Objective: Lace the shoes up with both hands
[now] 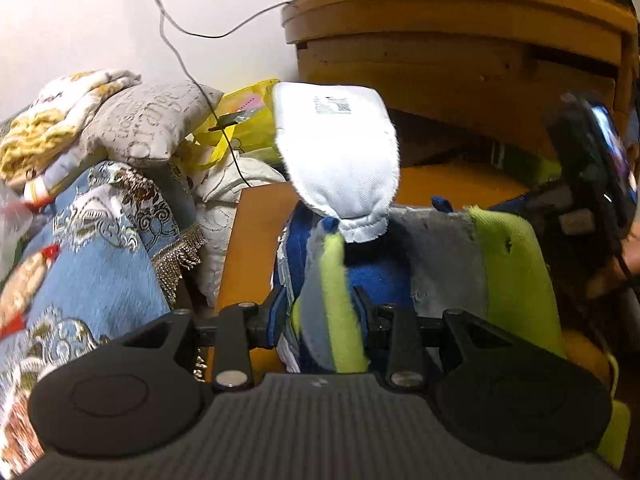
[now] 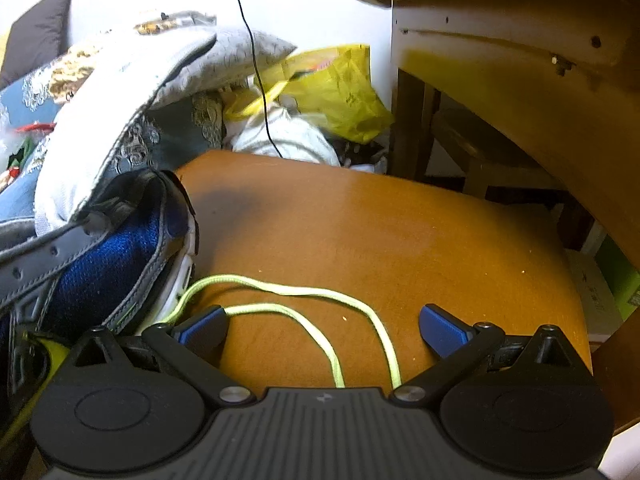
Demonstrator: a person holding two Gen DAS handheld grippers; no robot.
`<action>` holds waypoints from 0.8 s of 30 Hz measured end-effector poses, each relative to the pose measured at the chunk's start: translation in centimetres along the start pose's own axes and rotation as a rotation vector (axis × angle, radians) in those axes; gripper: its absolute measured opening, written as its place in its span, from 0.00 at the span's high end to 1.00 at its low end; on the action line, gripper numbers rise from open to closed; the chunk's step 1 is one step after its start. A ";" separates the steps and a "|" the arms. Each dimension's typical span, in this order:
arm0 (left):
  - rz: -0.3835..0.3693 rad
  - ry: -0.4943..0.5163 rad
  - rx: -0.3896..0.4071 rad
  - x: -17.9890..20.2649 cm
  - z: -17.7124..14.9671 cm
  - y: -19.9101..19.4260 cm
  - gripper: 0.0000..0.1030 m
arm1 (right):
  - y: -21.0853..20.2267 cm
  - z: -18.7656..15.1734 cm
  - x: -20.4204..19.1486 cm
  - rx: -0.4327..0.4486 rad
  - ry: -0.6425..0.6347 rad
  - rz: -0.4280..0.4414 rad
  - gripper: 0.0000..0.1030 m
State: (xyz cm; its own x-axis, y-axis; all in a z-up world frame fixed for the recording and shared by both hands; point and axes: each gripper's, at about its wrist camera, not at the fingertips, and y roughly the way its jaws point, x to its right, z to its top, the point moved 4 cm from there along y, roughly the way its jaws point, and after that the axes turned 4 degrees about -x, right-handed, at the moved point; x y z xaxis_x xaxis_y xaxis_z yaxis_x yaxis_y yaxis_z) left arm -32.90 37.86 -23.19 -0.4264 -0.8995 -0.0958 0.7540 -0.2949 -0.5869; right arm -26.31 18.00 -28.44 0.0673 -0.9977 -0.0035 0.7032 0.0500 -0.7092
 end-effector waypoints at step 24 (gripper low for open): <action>-0.045 -0.083 0.057 -1.1 -0.4 -0.4 0.70 | -9.6 8.2 -5.1 0.322 -0.120 0.197 0.28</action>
State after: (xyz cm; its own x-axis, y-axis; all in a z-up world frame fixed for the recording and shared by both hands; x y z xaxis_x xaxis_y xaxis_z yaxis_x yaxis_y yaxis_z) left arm -32.93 39.05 -23.14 -0.4194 -0.9078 -0.0024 0.7636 -0.3513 -0.5418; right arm -27.54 23.02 -15.83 0.2920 -0.9562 -0.0214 0.8534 0.2706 -0.4455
